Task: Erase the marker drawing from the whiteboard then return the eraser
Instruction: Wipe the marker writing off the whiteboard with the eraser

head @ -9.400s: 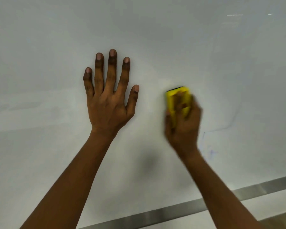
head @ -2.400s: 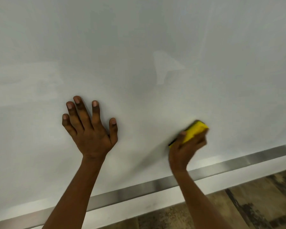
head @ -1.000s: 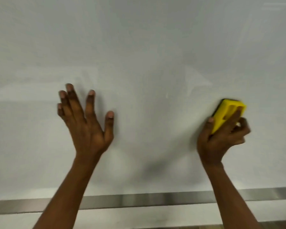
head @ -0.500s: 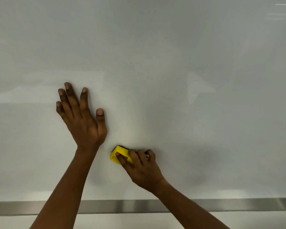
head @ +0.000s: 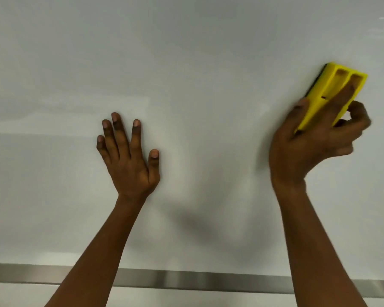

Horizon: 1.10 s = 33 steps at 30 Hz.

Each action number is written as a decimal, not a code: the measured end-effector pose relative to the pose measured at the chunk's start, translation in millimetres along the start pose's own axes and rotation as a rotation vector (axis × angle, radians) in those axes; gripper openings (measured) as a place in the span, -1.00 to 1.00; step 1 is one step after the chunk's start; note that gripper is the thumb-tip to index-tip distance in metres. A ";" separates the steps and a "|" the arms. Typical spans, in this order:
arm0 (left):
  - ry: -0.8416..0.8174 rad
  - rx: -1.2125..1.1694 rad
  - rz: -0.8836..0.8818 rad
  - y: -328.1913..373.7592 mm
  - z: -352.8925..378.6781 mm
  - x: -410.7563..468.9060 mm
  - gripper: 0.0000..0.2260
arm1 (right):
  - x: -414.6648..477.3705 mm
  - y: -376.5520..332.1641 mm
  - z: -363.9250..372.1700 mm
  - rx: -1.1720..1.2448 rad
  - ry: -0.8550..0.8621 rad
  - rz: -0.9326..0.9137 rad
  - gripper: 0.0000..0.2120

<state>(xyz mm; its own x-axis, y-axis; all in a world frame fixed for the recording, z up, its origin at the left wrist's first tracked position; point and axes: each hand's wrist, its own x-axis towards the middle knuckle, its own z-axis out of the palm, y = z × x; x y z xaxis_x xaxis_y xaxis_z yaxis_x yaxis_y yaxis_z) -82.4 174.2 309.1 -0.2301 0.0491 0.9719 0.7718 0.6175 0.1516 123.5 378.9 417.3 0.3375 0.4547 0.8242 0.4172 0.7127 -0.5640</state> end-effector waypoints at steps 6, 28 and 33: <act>-0.021 -0.025 -0.019 0.1 -3.1 0.7 -0.43 | -101.7 -46.2 -0.3 0.080 -0.305 -0.749 -0.52; 0.098 -0.096 -0.038 -21.4 -17.6 87.5 -0.44 | -22.9 -84.0 12.7 0.155 -0.159 -0.408 -0.43; 0.098 -0.078 -0.005 -27.3 -16.1 86.5 -0.43 | -59.1 -96.0 11.8 0.076 -0.262 -0.896 -0.50</act>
<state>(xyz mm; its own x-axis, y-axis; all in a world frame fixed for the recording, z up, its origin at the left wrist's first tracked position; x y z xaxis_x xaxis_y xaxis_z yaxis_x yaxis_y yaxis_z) -113.8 148.9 391.9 -0.1778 -0.0333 0.9835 0.8156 0.5543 0.1663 53.5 289.9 423.4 -0.2880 -0.1815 0.9403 0.3699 0.8846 0.2841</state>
